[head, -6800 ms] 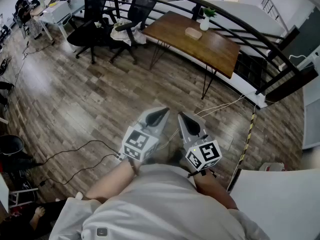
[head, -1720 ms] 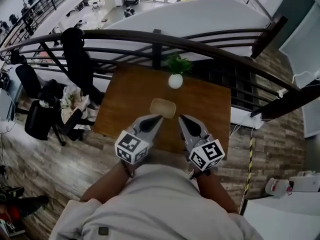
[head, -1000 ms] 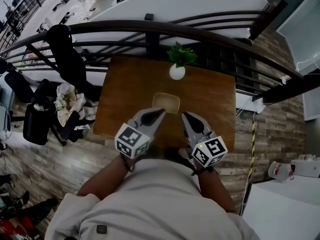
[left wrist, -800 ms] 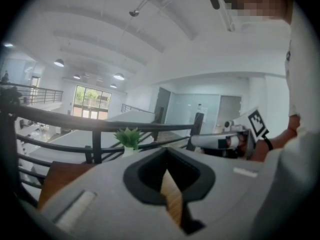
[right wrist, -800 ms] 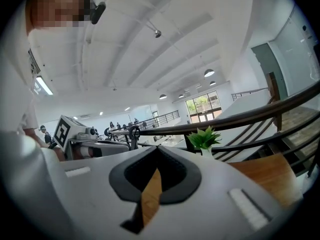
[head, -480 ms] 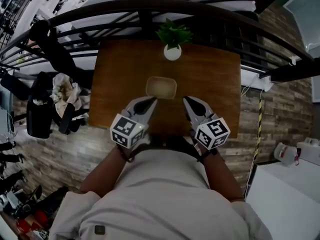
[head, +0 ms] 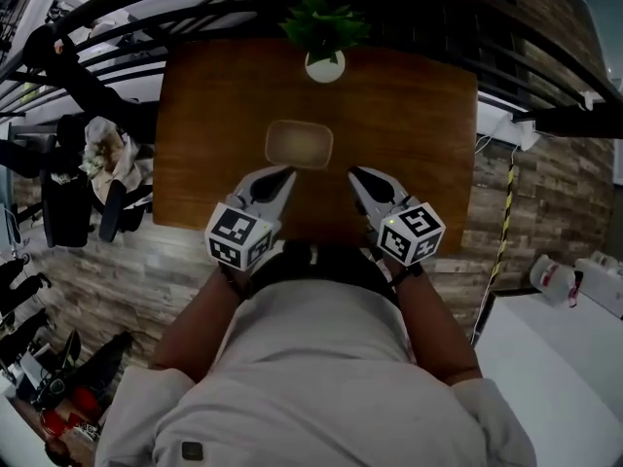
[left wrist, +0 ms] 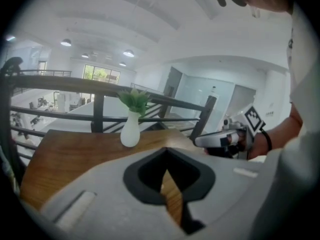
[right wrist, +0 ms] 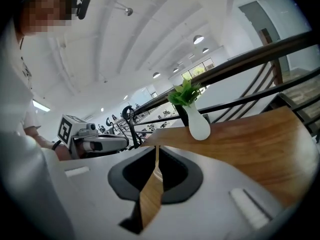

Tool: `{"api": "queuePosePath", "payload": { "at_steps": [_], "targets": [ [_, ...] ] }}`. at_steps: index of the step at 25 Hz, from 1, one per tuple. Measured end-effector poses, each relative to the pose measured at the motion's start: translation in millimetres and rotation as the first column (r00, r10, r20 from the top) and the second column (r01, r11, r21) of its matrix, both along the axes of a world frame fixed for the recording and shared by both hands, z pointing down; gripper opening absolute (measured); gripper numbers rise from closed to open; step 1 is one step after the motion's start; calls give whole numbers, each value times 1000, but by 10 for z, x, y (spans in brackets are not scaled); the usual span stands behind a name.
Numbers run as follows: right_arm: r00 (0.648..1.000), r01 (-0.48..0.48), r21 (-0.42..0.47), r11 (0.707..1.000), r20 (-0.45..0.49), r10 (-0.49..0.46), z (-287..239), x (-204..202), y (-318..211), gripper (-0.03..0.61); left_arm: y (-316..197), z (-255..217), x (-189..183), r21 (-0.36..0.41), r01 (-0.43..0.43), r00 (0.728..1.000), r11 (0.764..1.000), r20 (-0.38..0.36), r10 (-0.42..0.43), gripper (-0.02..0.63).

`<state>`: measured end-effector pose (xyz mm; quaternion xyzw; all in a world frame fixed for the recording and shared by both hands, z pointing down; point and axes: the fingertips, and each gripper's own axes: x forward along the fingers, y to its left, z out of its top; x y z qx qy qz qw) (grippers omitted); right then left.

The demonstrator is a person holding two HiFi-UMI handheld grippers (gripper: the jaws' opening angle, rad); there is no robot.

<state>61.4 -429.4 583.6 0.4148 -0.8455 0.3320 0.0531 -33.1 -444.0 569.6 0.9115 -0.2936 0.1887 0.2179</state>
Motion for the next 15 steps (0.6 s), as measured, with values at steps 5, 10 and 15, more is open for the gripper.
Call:
{"api": "queuePosePath", "payload": {
  "at_steps": [5, 10, 15],
  "targets": [
    [999, 47, -88, 995, 29, -44, 437, 14, -110, 40, -95, 379, 80, -32, -7, 999, 999, 47, 9, 3],
    [993, 99, -165, 981, 82, -86, 851, -107, -228, 73, -148, 739, 48, -79, -13, 997, 997, 70, 19, 3],
    [989, 121, -215, 969, 108, -99, 1166, -110, -258, 79, -150, 1004, 79, -107, -4, 997, 994, 82, 12, 3]
  ]
}}
